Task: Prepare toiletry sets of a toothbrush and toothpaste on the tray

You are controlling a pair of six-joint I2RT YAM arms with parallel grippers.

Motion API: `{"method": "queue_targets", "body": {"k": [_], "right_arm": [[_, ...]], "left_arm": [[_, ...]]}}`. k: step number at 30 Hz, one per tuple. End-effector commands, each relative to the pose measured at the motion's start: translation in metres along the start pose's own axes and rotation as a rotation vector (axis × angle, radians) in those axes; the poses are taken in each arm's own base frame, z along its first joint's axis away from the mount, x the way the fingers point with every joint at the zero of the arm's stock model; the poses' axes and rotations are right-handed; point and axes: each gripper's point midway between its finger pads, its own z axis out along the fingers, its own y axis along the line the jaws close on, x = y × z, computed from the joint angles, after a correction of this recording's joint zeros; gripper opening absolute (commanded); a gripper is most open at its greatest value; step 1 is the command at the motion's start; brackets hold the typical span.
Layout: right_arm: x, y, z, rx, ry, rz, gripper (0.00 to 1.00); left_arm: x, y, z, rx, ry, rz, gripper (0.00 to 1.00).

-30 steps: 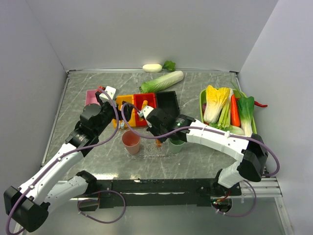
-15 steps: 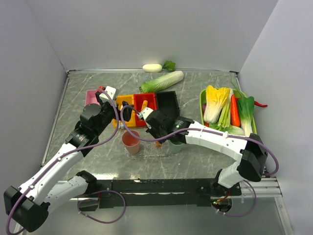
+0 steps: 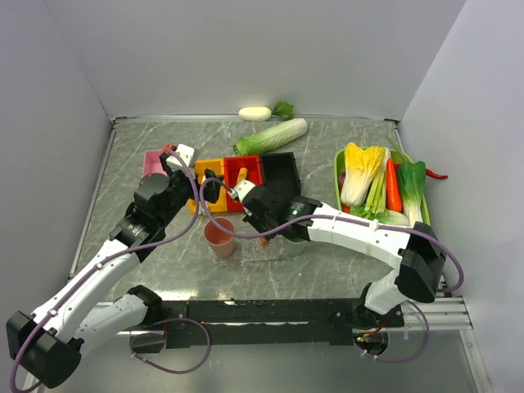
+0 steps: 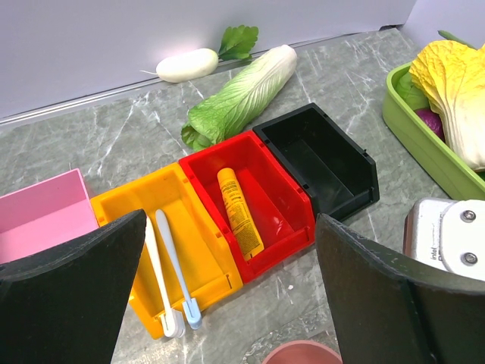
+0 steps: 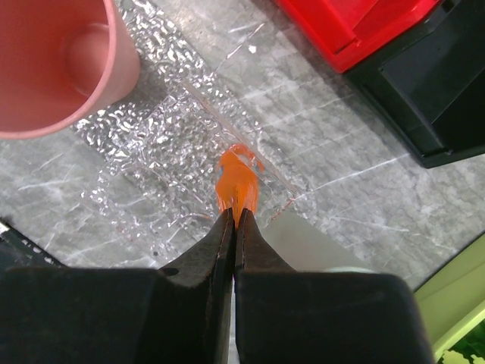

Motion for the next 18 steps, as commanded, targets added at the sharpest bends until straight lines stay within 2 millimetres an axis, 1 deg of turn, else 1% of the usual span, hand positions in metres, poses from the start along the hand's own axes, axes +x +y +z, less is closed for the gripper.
{"method": "queue_targets", "body": {"k": [1,8,9,11,15,17,18], "right_arm": [[0.0001,0.0004,0.0084,0.022,-0.005,-0.009,0.00],[0.0034,-0.0001,0.0098,0.032,0.011,-0.013,0.00],[0.0032,0.0000,0.0091,0.031,0.011,-0.013,0.01],[0.0037,-0.0012,0.0086,0.035,0.013,-0.011,0.04],[0.0020,-0.0018,0.0054,0.037,0.004,-0.008,0.16],[0.0006,-0.0022,0.0046,0.038,-0.002,-0.006,0.19],[-0.0002,-0.0029,0.0040,0.038,-0.005,-0.004,0.23]], "left_arm": [[-0.0061,-0.0021,0.0010,0.011,-0.019,0.002,0.97],[-0.0065,-0.0021,0.0007,0.011,-0.020,0.004,0.97],[-0.0065,-0.0021,0.0007,0.011,-0.020,0.004,0.97],[-0.0066,-0.0020,0.0003,0.011,-0.020,0.004,0.97],[-0.0069,-0.0021,0.0006,0.011,-0.020,0.004,0.97],[-0.0069,-0.0021,0.0006,0.011,-0.020,0.002,0.97],[-0.0073,-0.0018,0.0007,0.010,-0.022,0.004,0.97]]}}
